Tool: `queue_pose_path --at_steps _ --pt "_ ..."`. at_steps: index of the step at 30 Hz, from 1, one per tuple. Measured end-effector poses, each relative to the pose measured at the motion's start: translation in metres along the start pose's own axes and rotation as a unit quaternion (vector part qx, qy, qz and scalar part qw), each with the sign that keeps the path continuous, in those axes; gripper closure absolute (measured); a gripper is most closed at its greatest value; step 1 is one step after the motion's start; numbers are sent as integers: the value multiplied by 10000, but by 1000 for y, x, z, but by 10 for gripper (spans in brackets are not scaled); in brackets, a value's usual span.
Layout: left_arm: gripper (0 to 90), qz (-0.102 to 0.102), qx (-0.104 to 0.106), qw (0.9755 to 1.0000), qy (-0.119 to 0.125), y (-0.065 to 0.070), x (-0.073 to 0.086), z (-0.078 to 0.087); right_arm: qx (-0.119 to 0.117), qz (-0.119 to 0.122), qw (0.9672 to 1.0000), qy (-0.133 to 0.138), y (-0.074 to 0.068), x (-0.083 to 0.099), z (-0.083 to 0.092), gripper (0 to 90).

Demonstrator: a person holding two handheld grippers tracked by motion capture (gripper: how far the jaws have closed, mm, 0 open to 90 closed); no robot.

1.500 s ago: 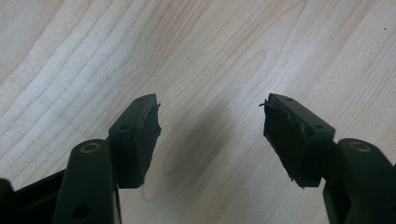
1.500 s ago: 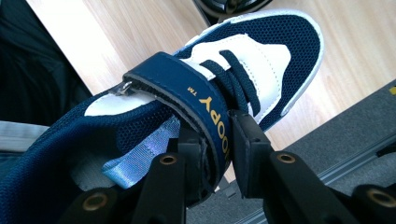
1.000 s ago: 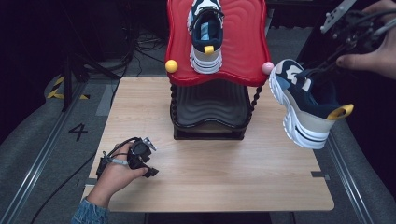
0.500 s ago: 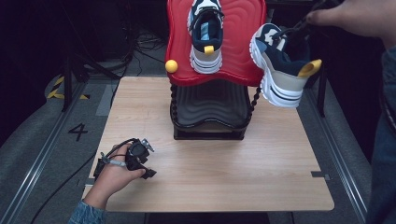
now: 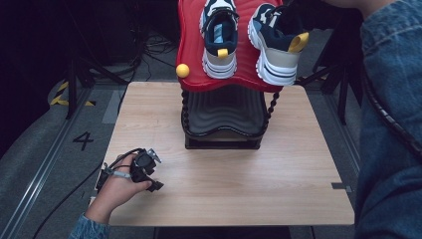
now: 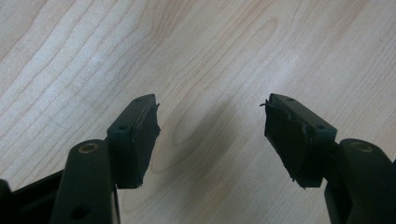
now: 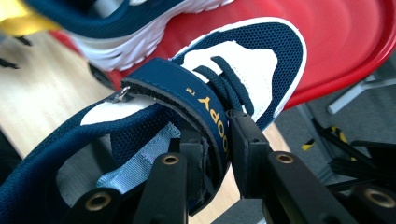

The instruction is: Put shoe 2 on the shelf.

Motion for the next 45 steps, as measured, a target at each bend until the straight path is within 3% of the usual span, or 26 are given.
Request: queue_pose_path --at_steps 6,9,15,22,31,40,45 --pt "355 -19 15 9999 119 2 0 5 25 3 10000 94 8 -15 -11 763" --pt "354 -72 16 9999 143 1 1 5 201 56 9998 77 13 -23 -17 763" --pt "354 86 51 9998 170 -5 8 7 473 99 9988 46 22 -37 -23 763" --pt "354 73 107 9998 144 -6 8 4 630 164 9979 77 27 -43 -27 764" --pt "354 82 122 9998 139 -4 8 2 723 190 9972 60 27 -42 -33 762" --pt "353 32 124 9998 123 0 5 2 694 404 9967 -100 13 -35 -39 745" --pt "353 21 128 9998 123 1 5 2 679 429 9967 -117 11 -30 -43 745"
Point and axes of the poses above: each handheld gripper's, and its own axes: z roughly backward along the jaws, x roughly out of its underside, y roughly to its right, the point moved 6 cm from there along -z, roughly forward along the jaws
